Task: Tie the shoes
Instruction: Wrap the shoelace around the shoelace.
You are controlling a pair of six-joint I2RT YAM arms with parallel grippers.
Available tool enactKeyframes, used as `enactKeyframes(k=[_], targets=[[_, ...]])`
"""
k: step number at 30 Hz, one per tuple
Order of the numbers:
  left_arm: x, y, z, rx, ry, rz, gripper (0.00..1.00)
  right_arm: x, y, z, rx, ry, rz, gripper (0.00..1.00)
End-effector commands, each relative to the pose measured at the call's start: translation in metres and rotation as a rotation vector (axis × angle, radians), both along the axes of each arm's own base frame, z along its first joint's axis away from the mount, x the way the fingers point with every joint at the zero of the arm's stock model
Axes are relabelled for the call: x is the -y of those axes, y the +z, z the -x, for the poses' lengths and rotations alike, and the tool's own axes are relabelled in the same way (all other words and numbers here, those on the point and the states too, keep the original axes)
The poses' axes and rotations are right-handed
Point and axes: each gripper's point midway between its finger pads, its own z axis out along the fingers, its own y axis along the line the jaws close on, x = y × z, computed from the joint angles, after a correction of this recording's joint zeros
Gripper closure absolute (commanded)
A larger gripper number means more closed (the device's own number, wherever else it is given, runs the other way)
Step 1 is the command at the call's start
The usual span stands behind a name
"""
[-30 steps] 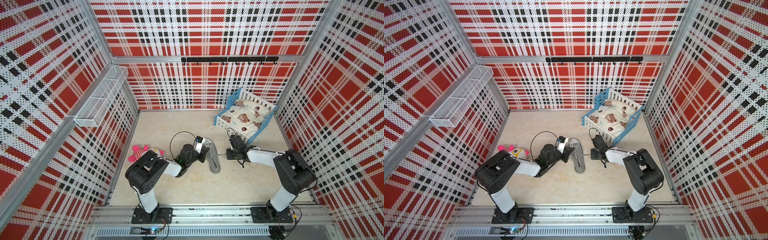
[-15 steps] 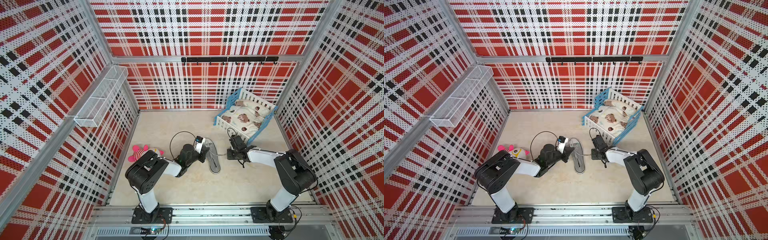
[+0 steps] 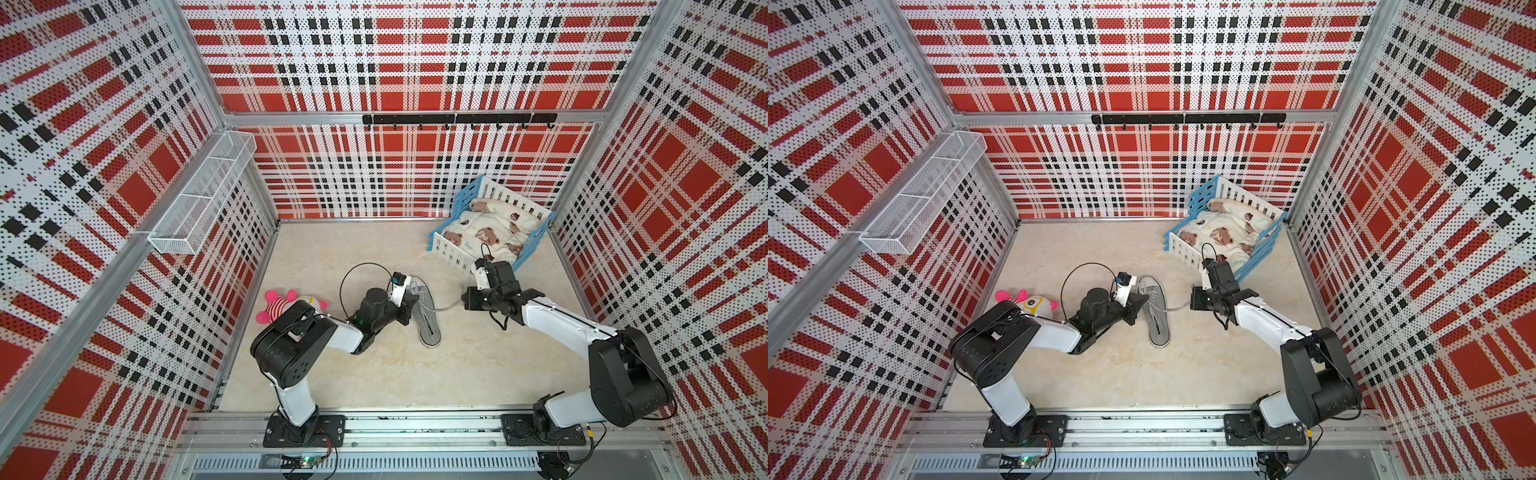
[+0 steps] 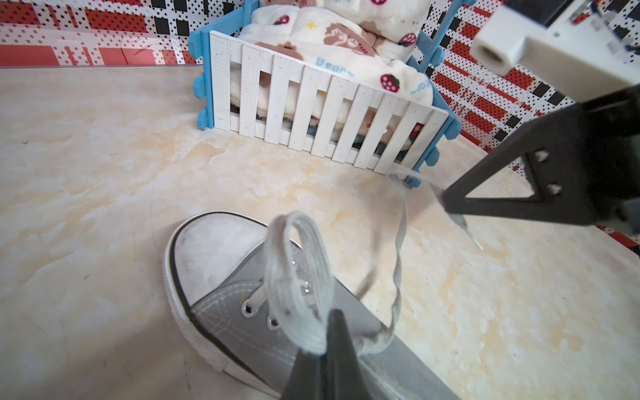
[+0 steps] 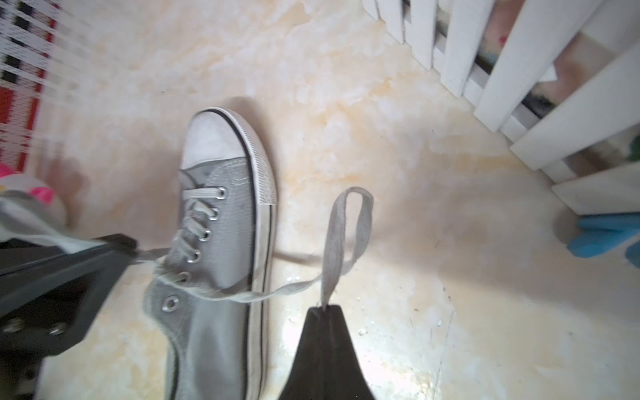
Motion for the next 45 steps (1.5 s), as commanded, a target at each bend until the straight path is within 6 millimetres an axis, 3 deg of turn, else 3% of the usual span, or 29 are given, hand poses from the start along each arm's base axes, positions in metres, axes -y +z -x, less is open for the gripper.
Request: enactKeyframes(k=[1, 8, 12, 19, 22, 32, 40, 45], targets=[[0.005, 0.009, -0.001, 0.033, -0.022, 0.011, 1.00, -0.024, 0.031, 0.010, 0.006, 0.107, -0.170, 1.00], [0.005, 0.008, 0.000, 0.038, -0.032, 0.002, 1.00, -0.052, 0.073, -0.001, 0.029, 0.127, -0.442, 1.00], [0.006, 0.010, 0.000, 0.045, -0.039, 0.002, 1.00, -0.059, 0.078, -0.022, 0.051, 0.067, -0.478, 1.00], [0.005, 0.009, 0.003, 0.062, -0.047, -0.016, 1.00, -0.094, 0.078, -0.048, 0.037, 0.100, -0.482, 1.00], [0.004, 0.010, 0.004, 0.073, -0.048, -0.024, 1.00, -0.101, 0.077, -0.059, 0.024, 0.124, -0.459, 1.00], [0.004, 0.010, 0.008, 0.103, -0.061, -0.050, 1.00, -0.125, 0.046, -0.079, -0.063, 0.160, -0.432, 1.00], [0.004, 0.012, 0.013, 0.134, -0.088, -0.070, 1.00, -0.141, 0.026, -0.088, -0.117, 0.203, -0.406, 1.00], [0.004, 0.014, 0.016, 0.143, -0.110, -0.069, 1.00, -0.152, 0.019, -0.082, -0.145, 0.251, -0.393, 1.00]])
